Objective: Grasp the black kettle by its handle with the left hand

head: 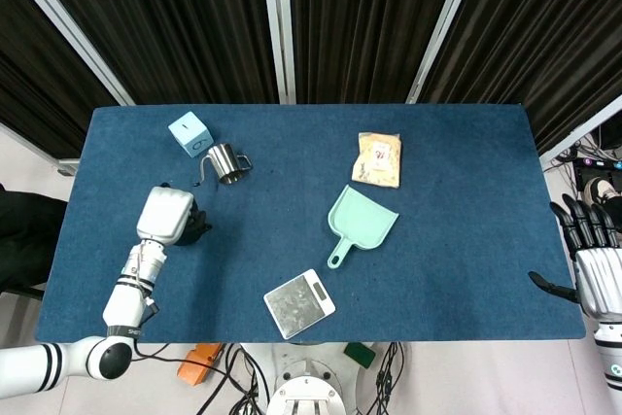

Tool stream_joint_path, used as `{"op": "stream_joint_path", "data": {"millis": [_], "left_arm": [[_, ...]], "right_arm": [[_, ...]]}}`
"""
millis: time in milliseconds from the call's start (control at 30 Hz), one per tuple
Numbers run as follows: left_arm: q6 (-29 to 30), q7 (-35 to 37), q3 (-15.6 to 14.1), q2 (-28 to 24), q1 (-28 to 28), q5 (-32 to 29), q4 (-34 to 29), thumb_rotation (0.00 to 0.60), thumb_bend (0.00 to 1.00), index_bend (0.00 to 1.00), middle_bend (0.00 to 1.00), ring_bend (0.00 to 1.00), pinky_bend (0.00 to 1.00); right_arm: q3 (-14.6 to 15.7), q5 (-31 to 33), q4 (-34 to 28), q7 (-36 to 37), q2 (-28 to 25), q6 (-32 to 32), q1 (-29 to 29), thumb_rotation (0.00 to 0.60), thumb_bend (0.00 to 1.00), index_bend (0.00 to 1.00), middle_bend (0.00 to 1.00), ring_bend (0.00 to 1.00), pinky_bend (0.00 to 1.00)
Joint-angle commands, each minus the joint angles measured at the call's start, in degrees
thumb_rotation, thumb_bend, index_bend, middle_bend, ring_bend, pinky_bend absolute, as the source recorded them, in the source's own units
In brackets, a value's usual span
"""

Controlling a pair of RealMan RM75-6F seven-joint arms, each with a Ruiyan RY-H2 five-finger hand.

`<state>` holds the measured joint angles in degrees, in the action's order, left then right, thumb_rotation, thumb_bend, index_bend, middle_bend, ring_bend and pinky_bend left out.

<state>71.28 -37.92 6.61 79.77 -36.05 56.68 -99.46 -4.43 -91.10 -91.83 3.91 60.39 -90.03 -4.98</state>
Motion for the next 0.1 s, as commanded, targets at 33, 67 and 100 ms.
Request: {"op": "stream_joint_path", "data": {"millis": [33, 67, 100], "left_arm": [[0.22, -0.32, 0.06, 0.08, 0.07, 0.15, 0.15, 0.513, 0.49, 1.00, 1.00, 1.00, 0.48], [0.18, -0.22, 0.14, 0.12, 0.12, 0.07, 0.10, 0.512, 0.49, 1.00, 1.00, 1.00, 0.48], [0.15, -0.17, 0.18, 0.15, 0.15, 0.06, 0.12, 0.513, 0.49, 1.00, 1.00, 1.00, 0.48]], "right_arm": [[-0.01, 0.01, 0.00, -0.02, 0.03, 0.00, 0.01, 0.600, 0.10, 0.00, 0.03, 0.00, 0.00], [-0.01, 0.03, -0.01, -0.04, 0.04, 0.02, 0.01, 0.600, 0.10, 0.00, 0.03, 0.00, 0.00], [0.00, 0.06, -0.01, -0.04, 0.04, 0.04, 0.03, 0.600, 0.10, 0.00, 0.03, 0.00, 0.00]]}}
